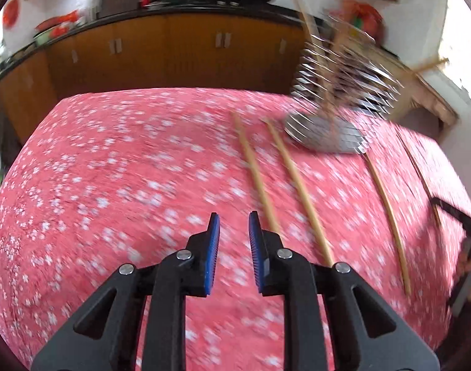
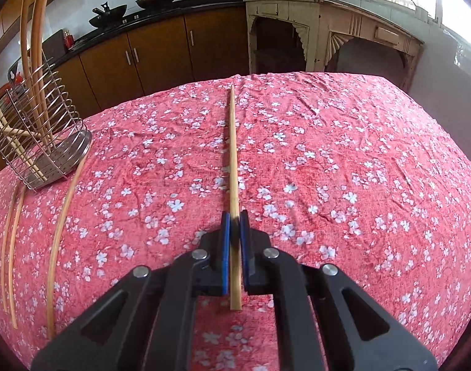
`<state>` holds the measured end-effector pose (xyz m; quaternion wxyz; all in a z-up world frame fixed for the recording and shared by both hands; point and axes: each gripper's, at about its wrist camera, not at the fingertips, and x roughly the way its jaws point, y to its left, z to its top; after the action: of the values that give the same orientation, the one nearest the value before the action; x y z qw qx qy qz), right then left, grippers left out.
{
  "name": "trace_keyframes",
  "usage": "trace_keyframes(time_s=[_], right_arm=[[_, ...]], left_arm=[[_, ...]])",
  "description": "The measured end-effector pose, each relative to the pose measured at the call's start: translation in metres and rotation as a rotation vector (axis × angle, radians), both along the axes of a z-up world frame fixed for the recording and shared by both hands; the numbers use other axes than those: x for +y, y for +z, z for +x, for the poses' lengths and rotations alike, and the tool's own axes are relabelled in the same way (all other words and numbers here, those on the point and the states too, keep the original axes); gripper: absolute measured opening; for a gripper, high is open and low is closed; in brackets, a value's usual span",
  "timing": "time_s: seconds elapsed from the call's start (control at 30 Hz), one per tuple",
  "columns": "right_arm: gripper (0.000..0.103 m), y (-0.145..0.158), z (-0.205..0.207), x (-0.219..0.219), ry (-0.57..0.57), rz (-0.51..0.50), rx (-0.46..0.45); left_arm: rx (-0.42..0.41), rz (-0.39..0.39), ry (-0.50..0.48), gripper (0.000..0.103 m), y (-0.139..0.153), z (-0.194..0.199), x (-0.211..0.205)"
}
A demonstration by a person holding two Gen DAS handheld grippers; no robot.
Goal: Organize utensils
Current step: 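Grasp a chopstick with the left tool while the right tool holds its own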
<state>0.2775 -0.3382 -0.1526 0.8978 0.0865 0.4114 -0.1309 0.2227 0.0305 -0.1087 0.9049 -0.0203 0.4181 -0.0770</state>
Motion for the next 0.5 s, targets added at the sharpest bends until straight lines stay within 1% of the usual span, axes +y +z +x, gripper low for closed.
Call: trace_keyframes(time_s=[0.07,0.13,0.17,0.2,0.27,0.37,0.4,0.47,0.5], right_arm=[[0.008,-0.001,0.000,0.000,0.001,0.005,-0.002],[0.008,-0.001,-0.002,0.000,0.000,0.012,-0.004],[0.008,-0.001,-0.002,0.000,0.000,0.012,-0.004],[0.008,-0.001,-0.002,0.000,0.001,0.011,-0.004],[0.008,-0.002,-0.002,0.002,0.004,0.007,-0.003],[0.007,-0.002,-0.003,0.000,0.003,0.011,-0.006],[0.007,-0.002,-0.002,-0.002,-0.005,0.013,-0.007],[0.007,-0.002,-0.002,-0.006,-0.015,0.019,-0.009],[0.008,-0.002,-0.003,-0.008,-0.018,0.023,-0.010]], left_arm=[[0.035,-0.003,-0.031,0.021,-0.007,-0.006,-0.013],[0.064,0.008,-0.053,0.027,-0.014,-0.010,-0.025],[0.068,0.039,-0.057,0.028,-0.018,-0.013,-0.032],[0.052,0.074,-0.058,0.029,-0.019,-0.017,-0.038],[0.042,0.131,-0.056,0.029,-0.019,-0.013,-0.042],[0.038,0.160,-0.024,0.026,-0.020,0.000,-0.038],[0.030,0.183,-0.003,0.024,-0.021,0.007,-0.035],[0.015,0.216,0.050,0.024,-0.021,0.025,-0.019],[0.012,0.210,0.069,0.024,-0.021,0.032,-0.011]])
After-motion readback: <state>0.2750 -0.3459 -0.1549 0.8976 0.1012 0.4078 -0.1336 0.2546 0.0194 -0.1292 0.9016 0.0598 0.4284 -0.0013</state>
